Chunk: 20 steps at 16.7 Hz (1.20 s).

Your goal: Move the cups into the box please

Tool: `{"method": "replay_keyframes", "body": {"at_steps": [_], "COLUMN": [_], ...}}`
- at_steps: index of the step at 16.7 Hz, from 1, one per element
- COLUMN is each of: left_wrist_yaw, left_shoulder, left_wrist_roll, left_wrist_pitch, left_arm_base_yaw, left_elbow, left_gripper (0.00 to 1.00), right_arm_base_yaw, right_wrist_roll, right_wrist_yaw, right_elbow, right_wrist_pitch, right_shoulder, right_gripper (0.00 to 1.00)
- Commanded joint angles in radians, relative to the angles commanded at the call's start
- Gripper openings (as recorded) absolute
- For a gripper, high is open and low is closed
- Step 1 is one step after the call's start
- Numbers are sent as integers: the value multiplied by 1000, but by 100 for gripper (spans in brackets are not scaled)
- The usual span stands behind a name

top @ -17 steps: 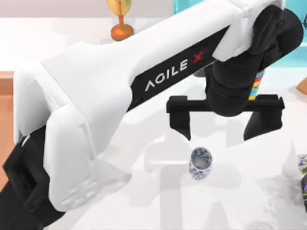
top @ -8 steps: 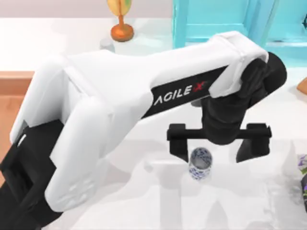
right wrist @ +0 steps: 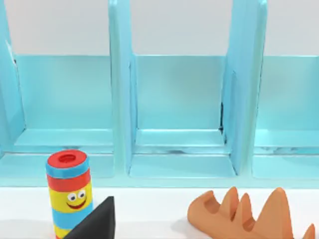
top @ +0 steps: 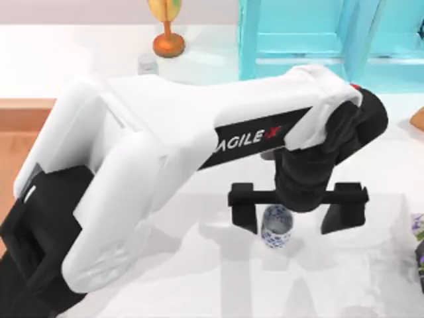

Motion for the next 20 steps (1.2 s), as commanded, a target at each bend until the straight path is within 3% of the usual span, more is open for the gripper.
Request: {"method": "replay_keyframes", "body": {"at_steps": [12, 20], "left_wrist_yaw": [0, 0], "left_shoulder": [0, 0], "left_wrist_roll": [0, 0], "left_wrist_pitch": [0, 0], "left_arm_base_yaw": [0, 0], "left_elbow": [0, 0], "left_gripper": [2, 0], "right_arm_base_yaw": [0, 0], "right_wrist_roll": [0, 0], "right_wrist_yaw": [0, 0], "right_elbow": [0, 0], "right_wrist_pitch": [0, 0], "right_shoulder": [0, 0], "right_gripper": [100, 100]}}
